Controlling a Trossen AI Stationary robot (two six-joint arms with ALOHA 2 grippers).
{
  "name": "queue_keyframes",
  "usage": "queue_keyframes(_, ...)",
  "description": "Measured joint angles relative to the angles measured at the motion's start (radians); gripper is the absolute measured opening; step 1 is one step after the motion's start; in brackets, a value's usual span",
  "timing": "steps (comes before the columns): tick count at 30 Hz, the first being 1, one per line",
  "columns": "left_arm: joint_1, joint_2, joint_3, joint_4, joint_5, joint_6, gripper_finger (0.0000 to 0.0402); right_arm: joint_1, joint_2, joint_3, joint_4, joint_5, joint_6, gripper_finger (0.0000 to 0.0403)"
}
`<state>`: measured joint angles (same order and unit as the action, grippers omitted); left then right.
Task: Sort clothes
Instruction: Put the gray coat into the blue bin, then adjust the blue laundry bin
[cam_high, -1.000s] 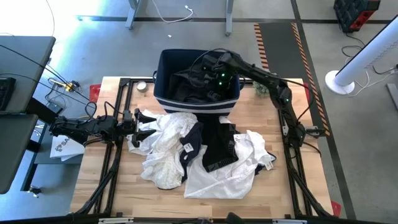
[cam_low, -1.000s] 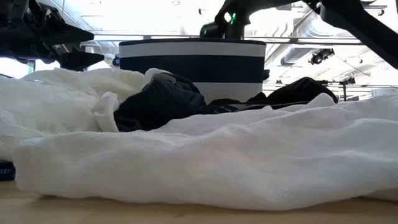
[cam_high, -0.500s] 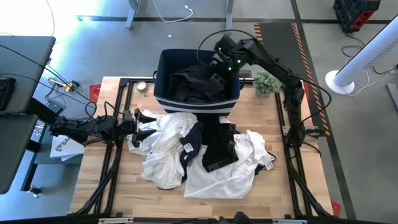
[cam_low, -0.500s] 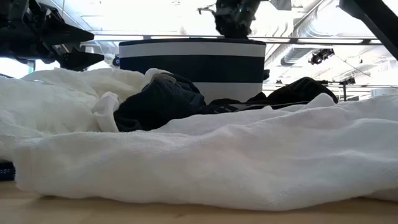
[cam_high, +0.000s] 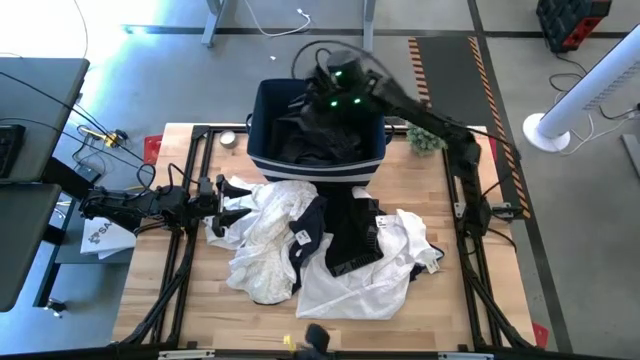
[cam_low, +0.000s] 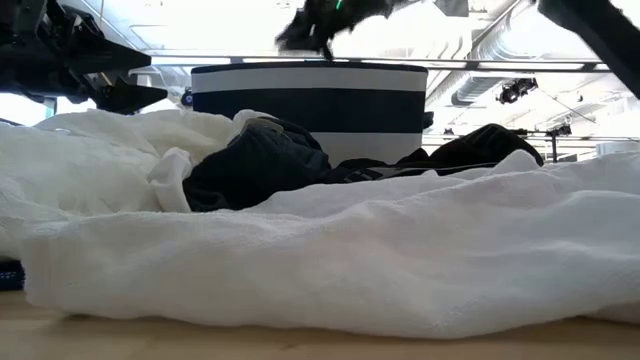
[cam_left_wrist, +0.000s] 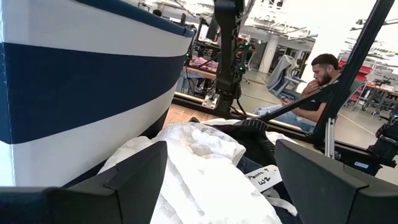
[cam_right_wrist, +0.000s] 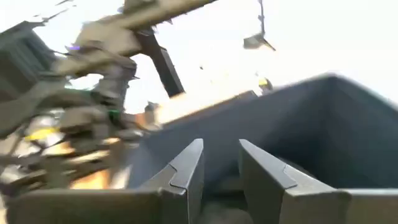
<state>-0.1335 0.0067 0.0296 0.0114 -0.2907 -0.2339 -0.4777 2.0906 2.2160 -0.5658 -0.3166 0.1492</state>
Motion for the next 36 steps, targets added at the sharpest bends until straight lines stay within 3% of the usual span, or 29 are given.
queue_keyframes(7, 0.0, 0.0, 0.0, 0.0, 0.0, -0.001, 0.0296, -0.036, 0.116, -0.178, -0.134, 0.07, 0.158, 0.0094)
queue_keyframes(11, 0.0, 0.0, 0.0, 0.001, 0.0, -0.001, 0.0296, -0.039, 0.135, -0.309, -0.314, 0.074, 0.165, 0.0094)
queue_keyframes(17, 0.0, 0.0, 0.0, 0.001, 0.0, -0.049, 0.0296, -0.041, 0.127, -0.438, -0.434, 0.031, 0.158, 0.0094)
queue_keyframes(22, 0.0, 0.0, 0.0, 0.0, 0.0, -0.052, 0.0296, -0.037, 0.114, -0.36, -0.487, 0.032, 0.104, 0.0094)
queue_keyframes(32, 0.0, 0.0, 0.0, 0.0, -0.001, -0.027, 0.0296, -0.003, -0.002, 0.001, -0.636, 0.121, -0.034, 0.0094)
queue_keyframes(36, 0.0, 0.0, 0.0, 0.001, -0.001, 0.0, 0.0296, 0.051, -0.062, 0.112, -0.701, 0.101, -0.099, 0.0094)
